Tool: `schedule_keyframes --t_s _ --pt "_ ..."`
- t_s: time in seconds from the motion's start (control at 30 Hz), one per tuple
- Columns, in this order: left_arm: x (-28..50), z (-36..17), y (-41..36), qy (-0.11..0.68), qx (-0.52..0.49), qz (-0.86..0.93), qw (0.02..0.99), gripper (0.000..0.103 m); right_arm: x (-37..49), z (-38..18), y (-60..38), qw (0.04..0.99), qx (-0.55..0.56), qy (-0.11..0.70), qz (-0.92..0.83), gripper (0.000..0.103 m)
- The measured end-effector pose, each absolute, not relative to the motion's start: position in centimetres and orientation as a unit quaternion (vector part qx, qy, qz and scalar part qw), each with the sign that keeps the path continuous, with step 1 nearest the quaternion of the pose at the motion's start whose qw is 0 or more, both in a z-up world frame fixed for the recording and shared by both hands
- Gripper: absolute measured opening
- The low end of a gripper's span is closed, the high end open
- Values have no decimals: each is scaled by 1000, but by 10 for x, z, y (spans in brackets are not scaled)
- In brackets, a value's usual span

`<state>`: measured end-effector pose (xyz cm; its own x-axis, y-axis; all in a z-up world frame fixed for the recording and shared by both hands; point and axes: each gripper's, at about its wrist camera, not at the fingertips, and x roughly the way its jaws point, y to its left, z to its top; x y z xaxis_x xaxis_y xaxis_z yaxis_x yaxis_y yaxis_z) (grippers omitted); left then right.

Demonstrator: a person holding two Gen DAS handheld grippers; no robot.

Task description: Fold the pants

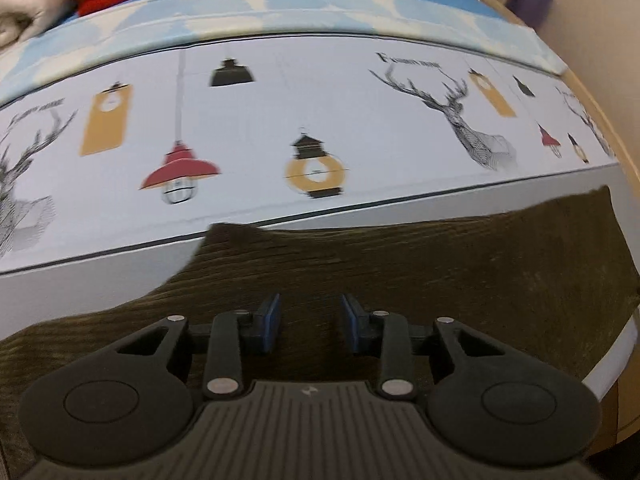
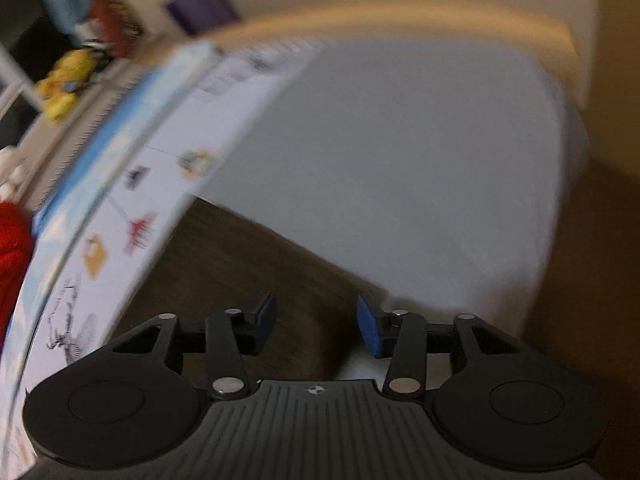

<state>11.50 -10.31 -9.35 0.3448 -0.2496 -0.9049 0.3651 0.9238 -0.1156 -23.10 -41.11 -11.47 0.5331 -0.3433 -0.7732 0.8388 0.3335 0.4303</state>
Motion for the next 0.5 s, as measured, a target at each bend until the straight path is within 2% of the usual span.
schedule_keyframes --t_s 0.1,0.2,0.3,0.37,0.4,0.5 --pt "117 -101 -108 545 64 -189 814 37 -235 -135 -424 733 503 284 -359 50" --pt "118 -104 -105 548 75 -182 813 37 -222 -146 -427 730 497 298 -362 52" --pt "118 -102 -99 548 72 -177 814 37 -208 -151 -428 734 493 288 -368 63" --pt "117 -98 -95 544 72 -178 817 37 -199 -150 -423 738 473 292 -381 54" --pt "116 -96 -93 542 73 -177 818 37 -195 -149 -418 739 458 299 -393 30" --pt "113 -90 -85 537 69 -169 824 37 -198 -146 -414 741 459 286 -398 23"
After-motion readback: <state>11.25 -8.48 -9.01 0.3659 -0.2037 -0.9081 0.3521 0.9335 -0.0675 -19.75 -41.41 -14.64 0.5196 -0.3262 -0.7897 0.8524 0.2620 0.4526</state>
